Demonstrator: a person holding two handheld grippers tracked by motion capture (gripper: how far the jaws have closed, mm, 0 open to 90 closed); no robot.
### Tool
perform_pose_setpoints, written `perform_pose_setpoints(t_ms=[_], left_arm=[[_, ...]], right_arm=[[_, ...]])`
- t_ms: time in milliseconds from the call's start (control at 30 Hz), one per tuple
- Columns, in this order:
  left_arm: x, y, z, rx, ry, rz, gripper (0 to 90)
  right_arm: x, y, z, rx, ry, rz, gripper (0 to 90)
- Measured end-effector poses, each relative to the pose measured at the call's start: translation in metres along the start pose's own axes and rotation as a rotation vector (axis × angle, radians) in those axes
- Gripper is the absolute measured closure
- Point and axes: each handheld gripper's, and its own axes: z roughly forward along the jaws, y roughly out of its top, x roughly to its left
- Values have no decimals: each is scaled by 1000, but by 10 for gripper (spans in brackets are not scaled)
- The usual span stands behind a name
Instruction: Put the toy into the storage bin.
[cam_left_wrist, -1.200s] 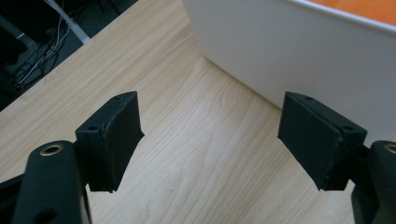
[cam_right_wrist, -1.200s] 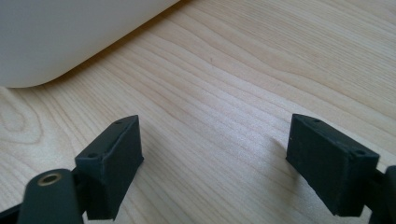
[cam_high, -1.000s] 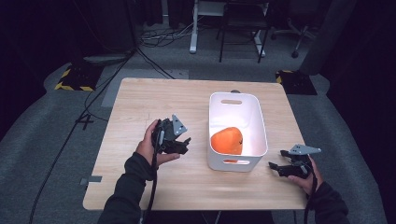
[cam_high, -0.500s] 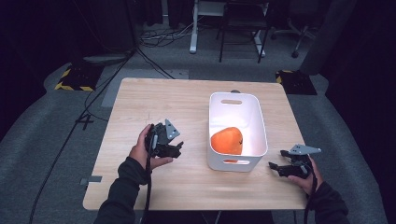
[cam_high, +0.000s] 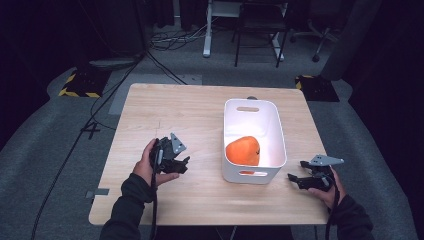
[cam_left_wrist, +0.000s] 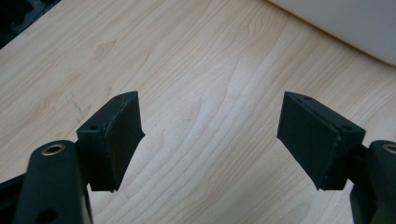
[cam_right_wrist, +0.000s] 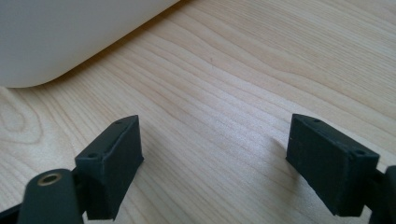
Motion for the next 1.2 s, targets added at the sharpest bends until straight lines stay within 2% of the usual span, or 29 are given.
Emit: perform_pose_setpoints(t_ms=[133, 167, 300, 333, 433, 533, 567, 667, 767, 1067, 1100, 1133, 1200], left_arm=[[-1, -9, 3, 2, 6, -21, 222], [-1, -10, 4, 12, -13, -19, 222], [-2, -17, 7, 21, -2, -23, 223], [-2, -20, 7, 27, -17, -32, 223], [-2, -25, 8, 35, -14, -16, 223], [-2, -32, 10, 44, -26, -31, 223], [-1, -34, 10, 48, -14, -19, 222], [-3, -41, 12, 61, -33, -38, 223], [-2, -48, 13, 71, -18, -42, 223], [1, -69, 14, 86, -20, -72, 223], [1, -71, 14, 91, -34, -81, 223], [1, -73, 13, 92, -21, -83, 223], [2, -76, 13, 94, -22, -86, 223]], right_arm=[[0, 0, 0, 0, 1, 0, 182], [0, 0, 0, 0, 0, -1, 182], [0, 0, 0, 0, 0, 0, 182], [0, 0, 0, 0, 0, 0, 182], [0, 0, 0, 0, 0, -1, 182], [0, 0, 0, 0, 0, -1, 182], [0, 0, 0, 0, 1, -1, 182], [0, 0, 0, 0, 0, 0, 182], [0, 0, 0, 0, 0, 0, 182], [0, 0, 0, 0, 0, 0, 182], [0, 0, 0, 0, 0, -1, 182], [0, 0, 0, -1, 0, -1, 182], [0, 0, 0, 0, 0, 0, 182]])
